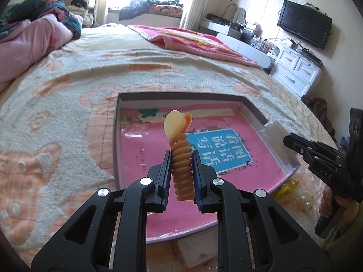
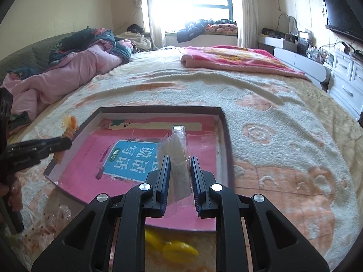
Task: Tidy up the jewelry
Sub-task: 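Carry the spiral clip and plastic bag into the pink-lined box while both tools open to release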
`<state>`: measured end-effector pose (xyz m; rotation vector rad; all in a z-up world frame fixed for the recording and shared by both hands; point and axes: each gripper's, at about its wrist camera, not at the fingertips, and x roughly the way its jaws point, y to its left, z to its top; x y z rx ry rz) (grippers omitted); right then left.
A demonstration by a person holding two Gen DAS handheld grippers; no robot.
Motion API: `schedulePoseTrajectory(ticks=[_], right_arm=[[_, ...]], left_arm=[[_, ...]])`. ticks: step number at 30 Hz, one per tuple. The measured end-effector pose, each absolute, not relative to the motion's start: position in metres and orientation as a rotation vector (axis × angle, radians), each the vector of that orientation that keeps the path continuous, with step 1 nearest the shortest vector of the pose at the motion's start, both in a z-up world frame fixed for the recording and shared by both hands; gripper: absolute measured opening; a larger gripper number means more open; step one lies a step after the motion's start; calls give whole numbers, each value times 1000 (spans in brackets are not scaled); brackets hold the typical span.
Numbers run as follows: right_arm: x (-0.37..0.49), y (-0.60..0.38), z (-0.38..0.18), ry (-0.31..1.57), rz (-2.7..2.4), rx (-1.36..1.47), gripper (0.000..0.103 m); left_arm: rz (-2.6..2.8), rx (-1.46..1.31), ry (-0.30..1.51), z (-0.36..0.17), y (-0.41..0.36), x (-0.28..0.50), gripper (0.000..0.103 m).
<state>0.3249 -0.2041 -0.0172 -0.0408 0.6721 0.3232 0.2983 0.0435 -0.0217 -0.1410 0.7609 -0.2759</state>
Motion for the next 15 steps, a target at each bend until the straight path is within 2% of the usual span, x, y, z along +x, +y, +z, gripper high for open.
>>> schedulePoseTrajectory(ticks=[15], right_arm=[[334,-189,-44,720,301,-72,19]], left_arm=[[-260,-163,846,-46,49,311,12]])
